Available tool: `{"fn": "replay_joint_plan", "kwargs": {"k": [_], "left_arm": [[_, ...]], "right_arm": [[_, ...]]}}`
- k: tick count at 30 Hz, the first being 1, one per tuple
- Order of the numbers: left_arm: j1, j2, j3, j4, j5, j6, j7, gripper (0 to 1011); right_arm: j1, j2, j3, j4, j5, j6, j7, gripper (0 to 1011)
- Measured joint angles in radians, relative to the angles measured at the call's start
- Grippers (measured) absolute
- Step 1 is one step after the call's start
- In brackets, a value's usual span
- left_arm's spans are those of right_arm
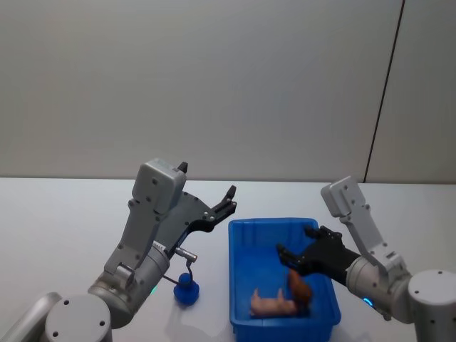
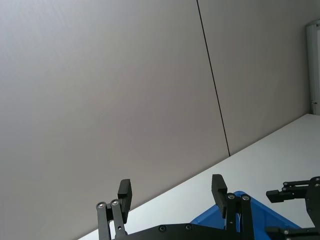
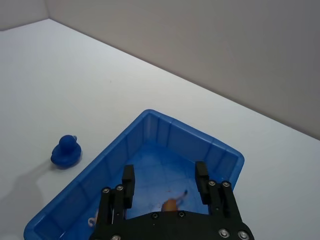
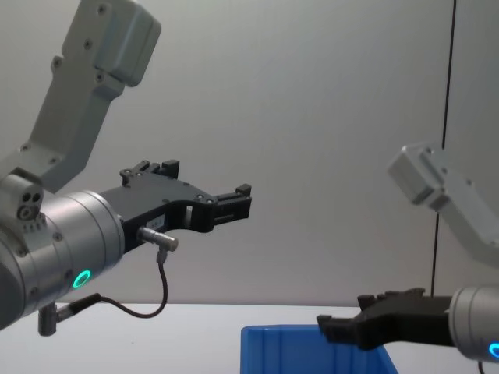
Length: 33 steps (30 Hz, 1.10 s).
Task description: Pick up the two dolls from the table and place them into the box.
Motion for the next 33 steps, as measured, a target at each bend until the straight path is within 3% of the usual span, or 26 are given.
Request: {"fn": "replay_joint_plan", "kwargs": {"k": [6,12,22,33], "left_arm": [[0.000,0.000,0.000,0.000,0.000,0.000,0.000,1003],[0.000,0.000,0.000,0.000,0.000,0.000,0.000,1003],[0.000,0.000,0.000,0.000,0.000,0.000,0.000,1003],[-0.003,-0.001,-0.001,0.001,0.013,0.013,-0.009,1003]], "right_arm": [[0.004,-0.003,-0.002,0.013,-0.003,-0.009,0.000,861],[-0.008,0.009,0.009,-0.001,0.025,-0.035,-0.001,1001],[-0.066,0.069,0.056,-0.062,0.101,-0.102,0.000,1001],[-0.105,0.108,0.085,-0.097,0.141,-0.140,-0.005,1001]]}}
